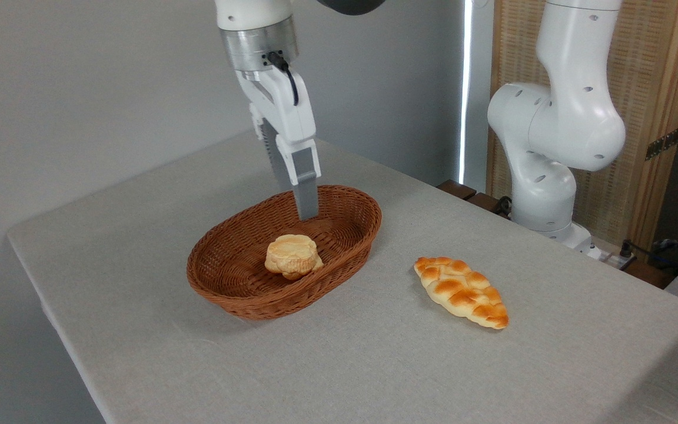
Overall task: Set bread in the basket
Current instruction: 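Move the gripper from the basket toward the braided bread roll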
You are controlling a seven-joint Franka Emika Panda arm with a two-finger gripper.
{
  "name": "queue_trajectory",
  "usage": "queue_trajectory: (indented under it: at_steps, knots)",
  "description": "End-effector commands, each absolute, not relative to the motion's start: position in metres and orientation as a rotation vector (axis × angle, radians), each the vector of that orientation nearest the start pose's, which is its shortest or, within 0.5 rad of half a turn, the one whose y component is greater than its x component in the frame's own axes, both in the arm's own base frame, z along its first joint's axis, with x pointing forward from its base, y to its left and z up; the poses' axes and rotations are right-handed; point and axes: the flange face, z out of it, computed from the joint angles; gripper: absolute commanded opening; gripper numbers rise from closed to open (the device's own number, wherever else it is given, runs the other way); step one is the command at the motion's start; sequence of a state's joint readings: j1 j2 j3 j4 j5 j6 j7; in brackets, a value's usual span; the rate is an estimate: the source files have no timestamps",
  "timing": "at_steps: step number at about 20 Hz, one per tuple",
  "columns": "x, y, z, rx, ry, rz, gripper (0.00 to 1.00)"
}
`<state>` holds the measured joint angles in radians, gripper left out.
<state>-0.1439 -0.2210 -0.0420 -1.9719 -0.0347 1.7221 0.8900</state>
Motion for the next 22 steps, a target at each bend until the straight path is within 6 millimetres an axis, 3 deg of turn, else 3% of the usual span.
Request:
queue_trajectory:
  at_steps: [1, 3, 6, 11, 17, 22]
  knots:
    - [0.460, -0.075, 0.561, -2.627, 1.767, 0.006, 1.00]
    - [0.461, -0.066, 0.560, -2.578, 1.833, 0.023, 1.00]
    - [0.458, -0.052, 0.552, -2.384, 2.078, 0.070, 1.00]
    - [0.431, -0.028, 0.526, -2.046, 2.426, 0.163, 1.00]
    - [0.408, -0.013, 0.509, -1.782, 2.627, 0.239, 1.00]
    - [0.401, -0.006, 0.498, -1.567, 2.737, 0.349, 1.00]
